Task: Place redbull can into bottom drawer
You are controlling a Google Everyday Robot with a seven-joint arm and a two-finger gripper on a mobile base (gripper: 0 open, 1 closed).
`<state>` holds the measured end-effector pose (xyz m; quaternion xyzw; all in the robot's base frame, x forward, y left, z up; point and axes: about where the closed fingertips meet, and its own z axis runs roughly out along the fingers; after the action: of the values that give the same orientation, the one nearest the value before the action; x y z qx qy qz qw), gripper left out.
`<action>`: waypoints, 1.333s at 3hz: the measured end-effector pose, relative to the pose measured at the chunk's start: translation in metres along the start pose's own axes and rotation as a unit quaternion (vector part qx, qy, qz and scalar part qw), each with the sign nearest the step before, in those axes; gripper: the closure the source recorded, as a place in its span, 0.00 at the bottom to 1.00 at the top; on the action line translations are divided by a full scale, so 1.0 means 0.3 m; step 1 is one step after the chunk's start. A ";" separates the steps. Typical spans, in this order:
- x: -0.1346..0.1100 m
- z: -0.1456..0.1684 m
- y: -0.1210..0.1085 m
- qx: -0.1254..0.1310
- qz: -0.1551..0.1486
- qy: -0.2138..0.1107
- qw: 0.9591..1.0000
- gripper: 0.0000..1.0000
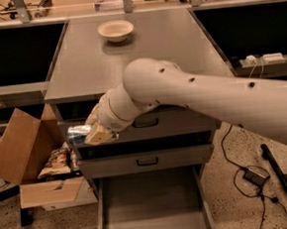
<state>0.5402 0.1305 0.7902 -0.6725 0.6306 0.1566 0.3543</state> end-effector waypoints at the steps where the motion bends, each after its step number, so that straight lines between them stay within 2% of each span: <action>1: 0.132 0.038 0.077 0.018 0.025 0.013 0.999 1.00; 2: 0.313 0.102 0.166 0.018 0.061 0.045 0.997 1.00; 3: 0.548 0.175 0.279 -0.001 0.131 0.076 0.988 1.00; 4: 0.548 0.175 0.279 -0.001 0.131 0.076 0.988 1.00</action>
Offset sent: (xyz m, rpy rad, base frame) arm -0.0470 -0.0902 -0.1848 -0.1252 0.1652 -0.2513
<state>0.4977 0.0485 0.6220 -0.5944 0.7381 0.1513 0.2812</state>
